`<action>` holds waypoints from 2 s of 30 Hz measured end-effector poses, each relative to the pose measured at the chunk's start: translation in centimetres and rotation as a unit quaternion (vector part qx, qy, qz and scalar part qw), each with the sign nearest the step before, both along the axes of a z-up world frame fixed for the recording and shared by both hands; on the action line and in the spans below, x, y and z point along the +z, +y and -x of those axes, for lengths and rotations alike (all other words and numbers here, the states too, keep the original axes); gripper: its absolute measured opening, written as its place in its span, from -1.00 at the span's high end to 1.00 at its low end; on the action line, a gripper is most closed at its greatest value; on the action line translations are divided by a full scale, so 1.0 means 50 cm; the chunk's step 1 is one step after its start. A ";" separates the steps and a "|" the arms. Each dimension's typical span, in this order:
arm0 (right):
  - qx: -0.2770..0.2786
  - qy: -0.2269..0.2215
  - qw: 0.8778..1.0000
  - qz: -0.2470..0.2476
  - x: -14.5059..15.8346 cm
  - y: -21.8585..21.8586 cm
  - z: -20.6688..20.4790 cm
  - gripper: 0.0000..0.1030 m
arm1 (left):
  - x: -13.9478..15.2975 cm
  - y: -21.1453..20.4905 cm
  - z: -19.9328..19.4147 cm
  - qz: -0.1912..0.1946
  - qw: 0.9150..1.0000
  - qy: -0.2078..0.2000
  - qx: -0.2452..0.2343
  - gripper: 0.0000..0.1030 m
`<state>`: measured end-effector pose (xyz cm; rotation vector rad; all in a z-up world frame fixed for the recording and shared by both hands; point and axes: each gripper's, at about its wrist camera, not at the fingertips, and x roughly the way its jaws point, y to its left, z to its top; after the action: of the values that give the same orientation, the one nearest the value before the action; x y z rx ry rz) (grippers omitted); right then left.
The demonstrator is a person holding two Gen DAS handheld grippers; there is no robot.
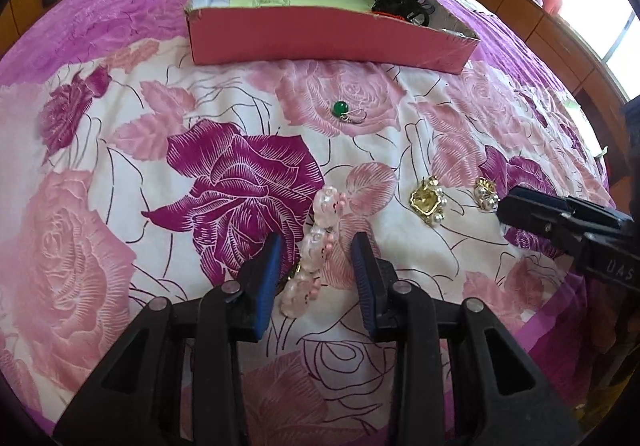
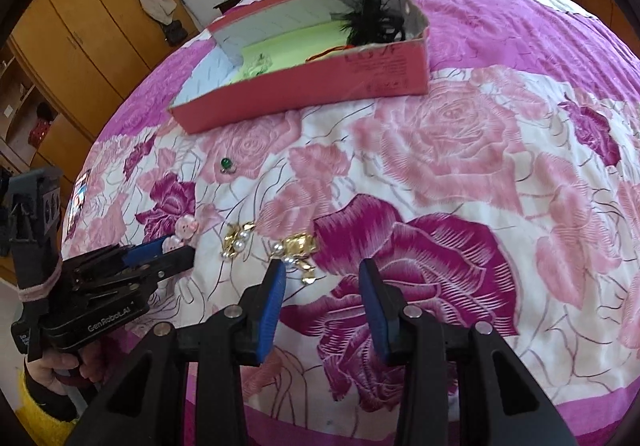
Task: Organize jewelry
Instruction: 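Grasp the pink bead hair clip with the left tool while the right tool grasps gold earrings, then carry the hair clip and gold earrings into the box and open both tools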
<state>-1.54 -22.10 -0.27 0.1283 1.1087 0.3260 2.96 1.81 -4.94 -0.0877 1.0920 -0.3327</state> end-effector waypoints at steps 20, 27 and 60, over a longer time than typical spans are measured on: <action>0.020 -0.019 0.999 0.045 -0.036 0.058 -0.023 0.39 | 0.008 0.008 0.015 0.016 1.000 -0.020 -0.004 0.85; 0.017 -0.033 0.999 0.025 -0.020 0.044 -0.006 0.47 | 0.021 0.007 0.024 0.021 0.999 -0.030 0.002 0.85; -0.017 -0.253 0.967 -0.029 0.199 0.020 0.049 0.48 | 0.230 -0.004 0.032 0.033 0.969 -0.241 0.036 0.86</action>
<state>-3.99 -21.09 9.70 0.1079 0.5909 0.3369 1.35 1.63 6.56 -0.0993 0.5932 -0.3056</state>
